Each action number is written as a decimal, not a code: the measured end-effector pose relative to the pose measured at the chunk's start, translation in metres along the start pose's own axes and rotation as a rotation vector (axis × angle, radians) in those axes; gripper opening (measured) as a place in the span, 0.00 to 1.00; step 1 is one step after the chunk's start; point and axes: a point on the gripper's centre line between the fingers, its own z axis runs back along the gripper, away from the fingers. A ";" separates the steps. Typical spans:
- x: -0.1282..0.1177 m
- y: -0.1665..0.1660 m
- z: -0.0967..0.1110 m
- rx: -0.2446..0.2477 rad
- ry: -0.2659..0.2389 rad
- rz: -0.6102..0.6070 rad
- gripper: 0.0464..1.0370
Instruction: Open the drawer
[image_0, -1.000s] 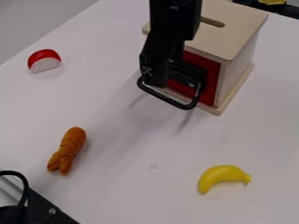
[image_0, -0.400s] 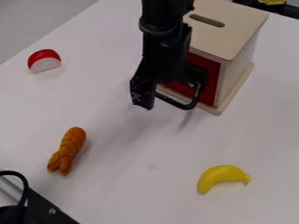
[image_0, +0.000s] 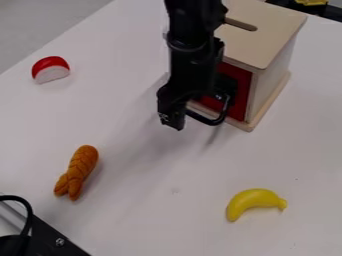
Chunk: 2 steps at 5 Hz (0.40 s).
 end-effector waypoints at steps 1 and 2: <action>0.002 0.003 -0.016 -0.023 0.000 -0.004 0.95; 0.005 0.004 -0.024 -0.027 -0.011 -0.007 0.92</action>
